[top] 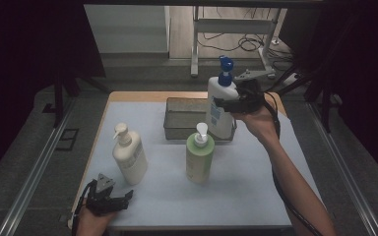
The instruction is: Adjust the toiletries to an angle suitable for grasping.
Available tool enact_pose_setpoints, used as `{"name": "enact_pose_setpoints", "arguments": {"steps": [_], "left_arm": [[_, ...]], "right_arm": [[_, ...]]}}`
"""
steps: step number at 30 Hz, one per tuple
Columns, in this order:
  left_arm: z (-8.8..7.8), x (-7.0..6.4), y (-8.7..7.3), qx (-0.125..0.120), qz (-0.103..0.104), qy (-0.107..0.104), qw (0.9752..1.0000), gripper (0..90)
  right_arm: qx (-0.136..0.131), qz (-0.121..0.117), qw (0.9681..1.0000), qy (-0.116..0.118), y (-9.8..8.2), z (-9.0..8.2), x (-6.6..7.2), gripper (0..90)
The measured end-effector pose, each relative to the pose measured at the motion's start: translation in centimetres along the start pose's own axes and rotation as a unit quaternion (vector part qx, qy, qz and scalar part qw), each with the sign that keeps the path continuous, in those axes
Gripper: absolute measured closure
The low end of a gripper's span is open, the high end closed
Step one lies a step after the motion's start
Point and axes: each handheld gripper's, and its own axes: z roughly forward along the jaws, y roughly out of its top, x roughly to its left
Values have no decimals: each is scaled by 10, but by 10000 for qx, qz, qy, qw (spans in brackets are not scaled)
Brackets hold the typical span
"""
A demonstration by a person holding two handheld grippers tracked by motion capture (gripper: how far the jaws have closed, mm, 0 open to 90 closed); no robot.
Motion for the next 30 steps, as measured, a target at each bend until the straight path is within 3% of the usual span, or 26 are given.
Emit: {"name": "enact_pose_setpoints", "arguments": {"steps": [7,30], "left_arm": [[0,0,0,-2,0,-1,10000,123],[0,0,0,0,-4,-13,10000,123]], "right_arm": [[-66,14,9999,-103,7,14,3,406],[-287,59,9995,-65,30,57,11,406]]}}
